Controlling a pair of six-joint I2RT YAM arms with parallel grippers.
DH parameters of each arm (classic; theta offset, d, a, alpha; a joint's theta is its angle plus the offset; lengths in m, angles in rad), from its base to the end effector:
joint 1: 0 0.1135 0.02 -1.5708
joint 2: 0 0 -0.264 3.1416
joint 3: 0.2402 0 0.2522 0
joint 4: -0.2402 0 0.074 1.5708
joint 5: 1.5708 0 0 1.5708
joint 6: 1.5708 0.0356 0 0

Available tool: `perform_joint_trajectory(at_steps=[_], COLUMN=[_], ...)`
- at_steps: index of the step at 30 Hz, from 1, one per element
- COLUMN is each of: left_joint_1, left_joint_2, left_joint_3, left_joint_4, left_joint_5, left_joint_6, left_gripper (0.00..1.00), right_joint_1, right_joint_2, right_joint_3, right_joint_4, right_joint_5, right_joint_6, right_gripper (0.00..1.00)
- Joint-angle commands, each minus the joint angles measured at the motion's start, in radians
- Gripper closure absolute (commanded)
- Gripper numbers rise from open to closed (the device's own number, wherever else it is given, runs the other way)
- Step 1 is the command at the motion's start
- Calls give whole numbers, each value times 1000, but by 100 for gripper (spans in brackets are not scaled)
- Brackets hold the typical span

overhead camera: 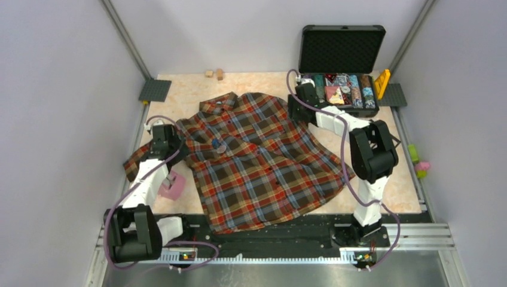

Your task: Pin the brooch onto the clothing

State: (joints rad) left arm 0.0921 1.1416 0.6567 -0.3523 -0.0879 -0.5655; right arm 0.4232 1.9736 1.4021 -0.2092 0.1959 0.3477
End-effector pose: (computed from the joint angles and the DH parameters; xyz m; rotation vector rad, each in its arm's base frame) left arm 0.2269 0.0241 0.2112 -0.8155 2.2645 -0.1139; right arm 0.4034 0.1741 0.1977 0.0075 2.3378 0.1535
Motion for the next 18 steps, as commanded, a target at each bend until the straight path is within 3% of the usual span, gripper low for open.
perform_joint_trajectory(at_steps=[1, 3, 6, 12, 18], left_joint_1=[5, -2, -22, -126, -223], left_joint_2=[29, 55, 106, 276, 530], left_joint_3=[132, 189, 275, 436, 588], left_joint_4=[-8, -27, -50, -37, 9], left_joint_5=[68, 68, 69, 114, 195], left_joint_6=[72, 86, 104, 98, 48], left_gripper=[44, 34, 24, 23, 25], right_joint_1=[11, 19, 35, 133, 329], right_joint_2=[-138, -174, -244, -412, -562], right_joint_3=[12, 5, -26, -184, -405], right_joint_4=[41, 37, 40, 83, 247], right_joint_5=[-115, -117, -113, -115, -61], right_joint_6=[-77, -96, -107, -99, -31], right_gripper=[34, 25, 20, 20, 20])
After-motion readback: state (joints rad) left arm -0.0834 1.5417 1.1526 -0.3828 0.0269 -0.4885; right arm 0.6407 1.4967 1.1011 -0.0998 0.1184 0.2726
